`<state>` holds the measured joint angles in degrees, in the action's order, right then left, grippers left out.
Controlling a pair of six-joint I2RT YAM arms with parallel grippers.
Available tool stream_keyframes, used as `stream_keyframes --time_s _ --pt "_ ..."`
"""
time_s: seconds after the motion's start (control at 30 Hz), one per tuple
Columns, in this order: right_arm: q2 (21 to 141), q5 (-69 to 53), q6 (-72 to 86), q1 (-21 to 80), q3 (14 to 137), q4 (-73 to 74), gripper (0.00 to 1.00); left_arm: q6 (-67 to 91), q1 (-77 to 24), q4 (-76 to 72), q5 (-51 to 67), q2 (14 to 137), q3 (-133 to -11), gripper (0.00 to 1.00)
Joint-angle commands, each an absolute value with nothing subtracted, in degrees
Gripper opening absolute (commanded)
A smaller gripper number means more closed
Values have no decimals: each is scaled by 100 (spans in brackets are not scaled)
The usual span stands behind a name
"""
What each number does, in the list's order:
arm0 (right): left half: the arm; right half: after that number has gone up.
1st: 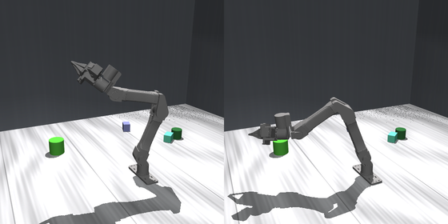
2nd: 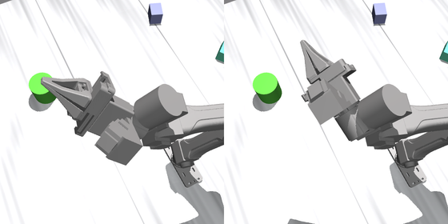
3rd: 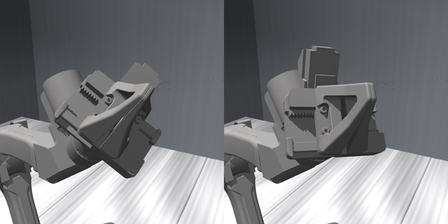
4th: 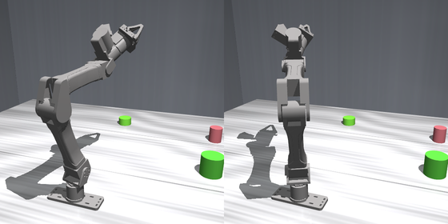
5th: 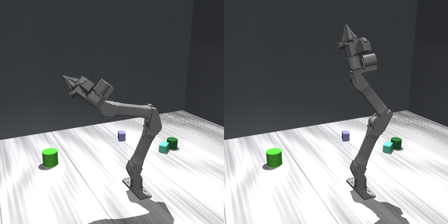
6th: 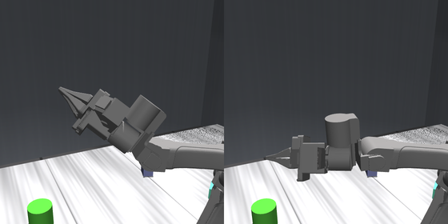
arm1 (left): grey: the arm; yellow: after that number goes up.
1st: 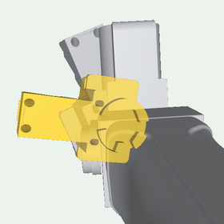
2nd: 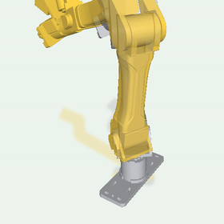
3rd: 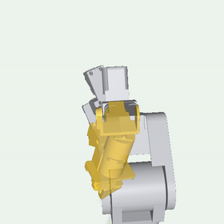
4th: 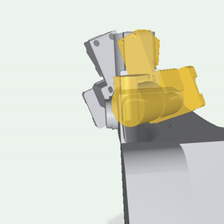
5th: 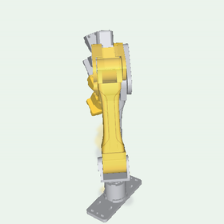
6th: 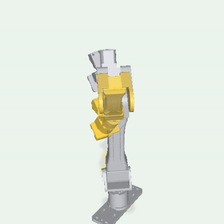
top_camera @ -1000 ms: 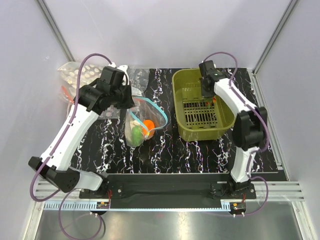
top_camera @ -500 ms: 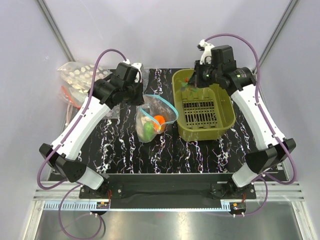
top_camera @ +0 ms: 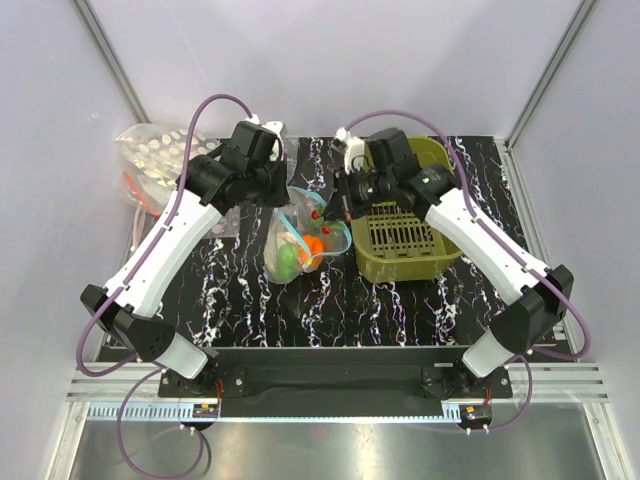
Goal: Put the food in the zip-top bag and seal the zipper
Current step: Place the fake fruit in the zipper food storage bag, then zip the zipper food storage bag at the center of the board.
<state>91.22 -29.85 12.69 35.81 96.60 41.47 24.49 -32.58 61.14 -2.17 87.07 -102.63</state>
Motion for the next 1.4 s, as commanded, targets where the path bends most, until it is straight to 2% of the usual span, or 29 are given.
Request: stream_keyframes --time_s 0.0,0.1,0.13,0.17,0.2,0.23,0.33,0.7,0.87,1.03,1.37 --pt "9043 -3225 1248 3604 9282 3534 0 2566 -3270 5862 -264 8587 -10477 0" --pt "9438 -3208 1160 3647 9316 3568 0 2602 -3278 5862 -220 8552 -10433 0" --pt "9526 -3199 1117 3665 9412 3664 11 2610 -3278 5854 -211 8552 -10424 0" --pt "9623 -3138 1090 3674 9500 3743 33 2593 -3287 5854 -220 8552 -10406 0" --pt "9737 -3016 1090 3683 9571 3822 48 2601 -3278 5845 -272 8569 -10380 0" --pt "9738 -2936 1072 3683 9650 3875 59 2593 -3287 5845 -299 8595 -10362 0" --pt "9581 -2647 1124 3683 9651 3763 66 2593 -3287 5845 -325 8639 -10389 0" --pt "8904 -2119 1055 3683 9158 3884 62 2584 -3270 5695 -325 8754 -10292 0" --pt "8860 -1548 1063 3683 9290 4473 61 2523 -3270 5845 -465 8824 -10450 0" --pt "8517 -765 1117 3683 8737 4369 59 2478 -3270 5854 -580 8745 -10406 0" --pt "9026 -1256 1274 3683 8649 4404 54 2584 -3270 5739 -598 8385 -10204 0"
